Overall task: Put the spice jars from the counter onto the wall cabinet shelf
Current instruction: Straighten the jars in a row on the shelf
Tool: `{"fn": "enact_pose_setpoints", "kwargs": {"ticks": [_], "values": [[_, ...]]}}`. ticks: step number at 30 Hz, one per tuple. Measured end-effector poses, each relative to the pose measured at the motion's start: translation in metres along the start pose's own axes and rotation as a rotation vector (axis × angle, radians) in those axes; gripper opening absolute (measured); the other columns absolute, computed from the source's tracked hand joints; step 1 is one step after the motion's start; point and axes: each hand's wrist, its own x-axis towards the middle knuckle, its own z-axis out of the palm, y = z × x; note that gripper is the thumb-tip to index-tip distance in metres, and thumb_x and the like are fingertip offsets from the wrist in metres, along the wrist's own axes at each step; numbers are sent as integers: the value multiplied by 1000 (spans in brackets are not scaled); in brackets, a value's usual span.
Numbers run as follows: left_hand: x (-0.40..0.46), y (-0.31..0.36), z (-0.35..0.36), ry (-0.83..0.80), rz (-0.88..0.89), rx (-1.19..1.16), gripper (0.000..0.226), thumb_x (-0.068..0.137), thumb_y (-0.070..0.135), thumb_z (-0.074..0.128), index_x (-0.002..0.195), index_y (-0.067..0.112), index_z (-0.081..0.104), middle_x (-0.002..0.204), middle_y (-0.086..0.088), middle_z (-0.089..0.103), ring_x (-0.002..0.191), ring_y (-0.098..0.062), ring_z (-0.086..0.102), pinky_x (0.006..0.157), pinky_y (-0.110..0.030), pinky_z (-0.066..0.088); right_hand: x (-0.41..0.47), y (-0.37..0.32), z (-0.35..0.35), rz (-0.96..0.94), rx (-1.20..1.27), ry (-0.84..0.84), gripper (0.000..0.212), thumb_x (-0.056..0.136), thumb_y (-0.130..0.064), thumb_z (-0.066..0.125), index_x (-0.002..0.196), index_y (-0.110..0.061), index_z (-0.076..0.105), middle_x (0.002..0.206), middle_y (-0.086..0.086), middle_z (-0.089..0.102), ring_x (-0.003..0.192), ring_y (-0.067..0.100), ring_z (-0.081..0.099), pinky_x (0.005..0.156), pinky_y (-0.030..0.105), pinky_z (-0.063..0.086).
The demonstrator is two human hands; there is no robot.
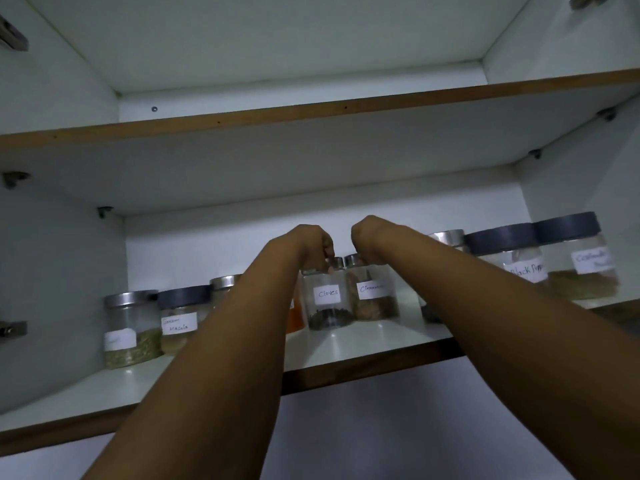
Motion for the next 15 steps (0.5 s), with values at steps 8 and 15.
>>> {"fn": "enact_pose_setpoints", "kwargs": {"ticks": [8,15], "values": [[20,-22,25,56,-18,-40,28,87,17,69,115,13,68,121,-4,64,111,-22,57,79,-22,39,44,-8,22,25,67,-33,31,92,-19,55,64,-11,45,74,5,50,69,20,49,75,28,43],[22,-34,30,76,1,-154,29,86,17,71,115,15,69,120,-3,65,110,-20,59,87,-26,46,41,-7,33,38,138,-19,31,96,-11,52,127,-5,55,126,10,59,105,23,57,75,26,39]]}}
